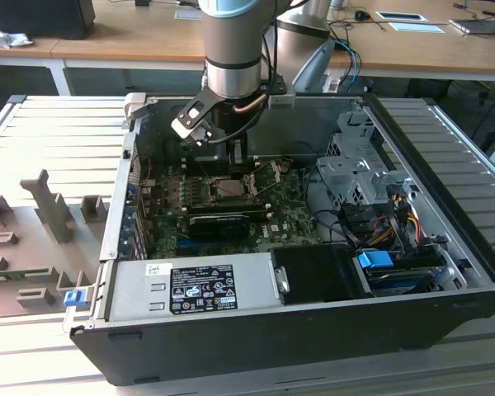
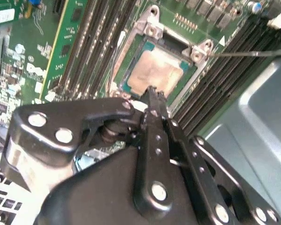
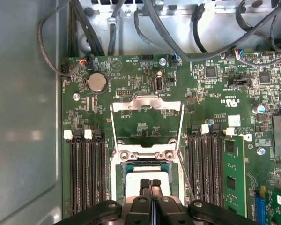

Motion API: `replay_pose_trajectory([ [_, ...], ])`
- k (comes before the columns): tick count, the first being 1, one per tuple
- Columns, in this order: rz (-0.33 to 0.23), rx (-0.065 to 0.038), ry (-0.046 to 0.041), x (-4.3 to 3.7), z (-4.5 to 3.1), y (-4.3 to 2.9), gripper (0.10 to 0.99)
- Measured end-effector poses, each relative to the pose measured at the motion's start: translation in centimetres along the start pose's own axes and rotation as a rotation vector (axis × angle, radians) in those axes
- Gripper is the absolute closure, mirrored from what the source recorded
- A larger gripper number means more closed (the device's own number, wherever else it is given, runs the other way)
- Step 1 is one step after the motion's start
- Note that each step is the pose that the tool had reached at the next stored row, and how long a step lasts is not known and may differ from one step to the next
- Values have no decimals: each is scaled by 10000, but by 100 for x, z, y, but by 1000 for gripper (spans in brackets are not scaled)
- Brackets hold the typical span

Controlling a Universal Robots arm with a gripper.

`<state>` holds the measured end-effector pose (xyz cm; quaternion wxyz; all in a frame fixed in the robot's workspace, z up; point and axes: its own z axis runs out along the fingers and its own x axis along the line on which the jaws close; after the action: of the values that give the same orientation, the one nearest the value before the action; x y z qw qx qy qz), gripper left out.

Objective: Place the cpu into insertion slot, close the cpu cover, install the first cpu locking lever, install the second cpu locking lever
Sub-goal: 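Close the cpu cover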

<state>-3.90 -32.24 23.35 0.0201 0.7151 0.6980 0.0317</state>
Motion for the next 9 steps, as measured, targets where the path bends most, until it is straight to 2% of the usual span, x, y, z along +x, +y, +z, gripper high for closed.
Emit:
replay_pose_trajectory([
  [4, 1, 9, 1, 1, -3, 25, 980],
  [8, -1, 7, 5, 5, -67, 31, 980],
  [9, 0, 8, 3, 5, -67, 55, 980],
])
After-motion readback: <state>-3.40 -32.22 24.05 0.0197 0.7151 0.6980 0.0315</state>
